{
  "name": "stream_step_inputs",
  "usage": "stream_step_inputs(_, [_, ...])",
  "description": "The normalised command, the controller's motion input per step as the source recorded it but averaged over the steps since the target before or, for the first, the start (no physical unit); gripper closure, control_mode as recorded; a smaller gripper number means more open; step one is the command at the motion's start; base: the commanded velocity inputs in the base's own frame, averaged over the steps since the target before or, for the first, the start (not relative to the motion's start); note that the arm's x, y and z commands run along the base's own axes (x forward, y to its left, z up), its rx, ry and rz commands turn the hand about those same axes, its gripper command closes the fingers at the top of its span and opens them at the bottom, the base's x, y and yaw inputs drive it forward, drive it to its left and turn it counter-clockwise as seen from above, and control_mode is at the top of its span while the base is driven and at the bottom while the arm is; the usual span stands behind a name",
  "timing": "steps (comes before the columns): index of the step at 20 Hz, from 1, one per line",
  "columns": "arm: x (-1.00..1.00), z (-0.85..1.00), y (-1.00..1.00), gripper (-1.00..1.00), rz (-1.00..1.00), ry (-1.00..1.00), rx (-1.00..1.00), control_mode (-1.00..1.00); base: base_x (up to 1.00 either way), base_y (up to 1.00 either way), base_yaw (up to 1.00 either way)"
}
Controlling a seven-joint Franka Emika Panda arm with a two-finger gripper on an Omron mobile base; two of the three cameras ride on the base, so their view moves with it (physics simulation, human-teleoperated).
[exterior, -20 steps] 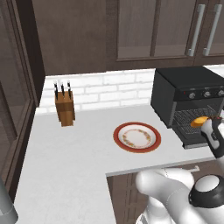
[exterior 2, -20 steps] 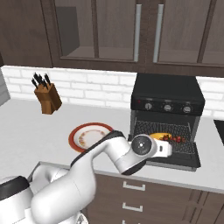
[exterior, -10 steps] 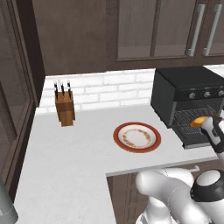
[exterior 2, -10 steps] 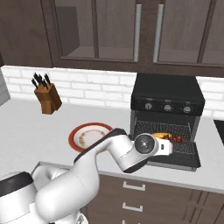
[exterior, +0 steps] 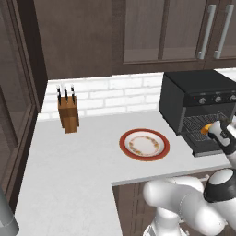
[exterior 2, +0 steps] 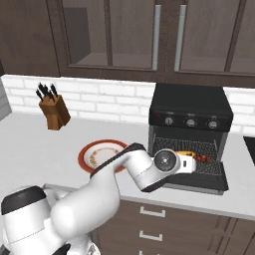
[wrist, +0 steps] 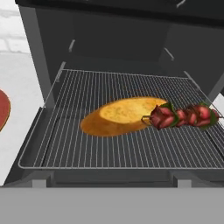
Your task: Pick up the kebab skewer and baguette bread, and place them inside the toaster oven. Close the toaster oven door and start by setting the timer.
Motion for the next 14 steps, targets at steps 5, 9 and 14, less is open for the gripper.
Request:
stream_step_inputs(5, [0.14, -0.29, -0.19, -1.0, 0.12, -0.12, 0.06, -1.0, 0.0, 0.0, 0.0])
stream_step_inputs(9, [0.03, -0.27, -0.17, -1.0, 0.12, -0.05, 0.04, -1.0, 0.0, 0.0, 0.0])
stream_step_inputs(14, [0.0, -0.12, -0.09, -1.0, 0.04, 0.0, 0.0, -1.0, 0.0, 0.0, 0.0])
